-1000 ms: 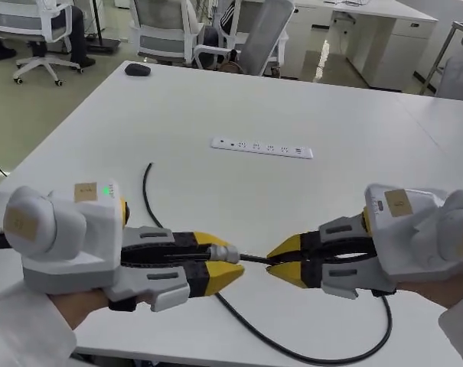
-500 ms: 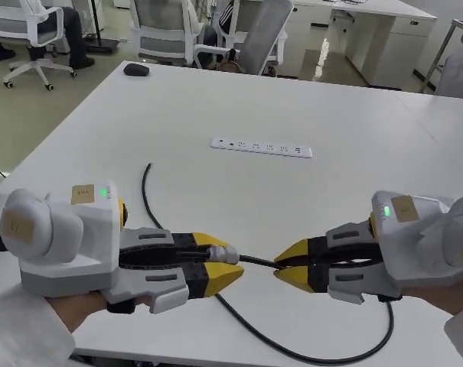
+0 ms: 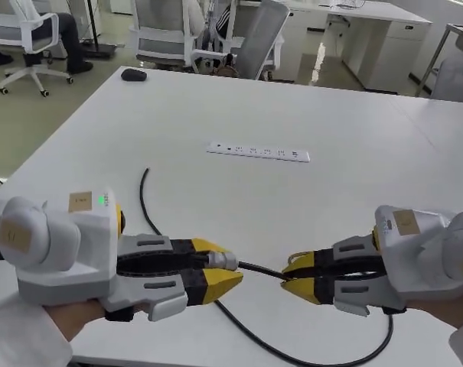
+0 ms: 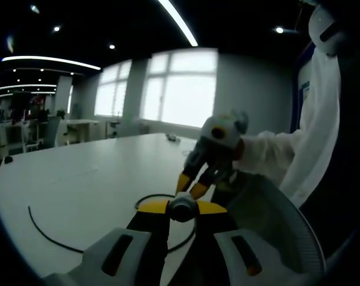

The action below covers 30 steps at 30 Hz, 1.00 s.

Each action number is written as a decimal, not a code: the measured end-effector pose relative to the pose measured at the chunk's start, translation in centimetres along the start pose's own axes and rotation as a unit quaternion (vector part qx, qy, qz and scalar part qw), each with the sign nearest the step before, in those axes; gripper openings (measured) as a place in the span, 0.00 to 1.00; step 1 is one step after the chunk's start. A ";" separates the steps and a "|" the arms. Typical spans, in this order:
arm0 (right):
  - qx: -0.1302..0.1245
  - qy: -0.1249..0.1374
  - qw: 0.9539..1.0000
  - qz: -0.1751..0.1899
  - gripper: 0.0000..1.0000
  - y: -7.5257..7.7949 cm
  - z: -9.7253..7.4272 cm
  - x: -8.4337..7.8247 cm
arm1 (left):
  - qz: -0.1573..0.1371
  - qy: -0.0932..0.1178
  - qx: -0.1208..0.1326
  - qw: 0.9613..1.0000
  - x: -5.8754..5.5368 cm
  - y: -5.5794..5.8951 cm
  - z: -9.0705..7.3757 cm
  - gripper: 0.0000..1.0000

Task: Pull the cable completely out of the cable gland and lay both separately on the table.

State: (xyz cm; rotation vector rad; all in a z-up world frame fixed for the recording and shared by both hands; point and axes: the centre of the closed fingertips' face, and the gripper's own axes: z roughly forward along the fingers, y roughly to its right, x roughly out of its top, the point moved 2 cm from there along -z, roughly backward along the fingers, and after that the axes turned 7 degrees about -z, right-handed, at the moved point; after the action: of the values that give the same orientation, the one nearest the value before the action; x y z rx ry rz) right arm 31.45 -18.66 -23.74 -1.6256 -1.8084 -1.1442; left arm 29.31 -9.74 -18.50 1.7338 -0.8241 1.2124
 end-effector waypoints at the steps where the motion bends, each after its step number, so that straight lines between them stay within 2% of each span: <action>1: -0.001 -0.002 1.000 0.002 0.05 0.0 0.0 -0.2 | 0.000 0.000 0.000 1.000 0.0 0.0 0.0 0.17; 12: -0.010 -0.012 0.999 0.028 0.05 0.2 -0.5 -1.5 | -0.012 0.008 0.002 1.000 0.2 -0.3 -0.1 0.17; 16: -0.022 -0.021 0.999 0.042 0.05 0.5 -0.6 -2.3 | -0.028 0.014 0.006 1.000 0.3 -0.7 -0.4 0.17; 19: -0.031 -0.025 0.997 0.063 0.05 0.8 -0.5 -2.7 | -0.058 0.031 0.006 0.998 0.8 -1.0 -0.7 0.17; 23: -0.036 -0.044 0.995 0.082 0.05 1.0 0.2 -3.4 | -0.054 0.042 0.002 0.998 1.8 -0.3 -2.5 0.17; 26: -0.040 -0.067 0.992 0.102 0.05 1.2 1.5 -3.6 | -0.043 0.032 0.014 0.998 1.8 -0.3 -4.2 0.17; 30: -0.036 -0.071 0.990 0.121 0.05 2.0 3.7 -3.5 | -0.028 0.015 0.038 0.999 1.2 -0.5 -6.2 0.17</action>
State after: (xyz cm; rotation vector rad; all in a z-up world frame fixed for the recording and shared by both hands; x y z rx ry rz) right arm 34.77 -17.77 -28.04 -1.9499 -1.6132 -1.0182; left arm 27.70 -4.01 -16.44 1.7837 -0.7155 1.2428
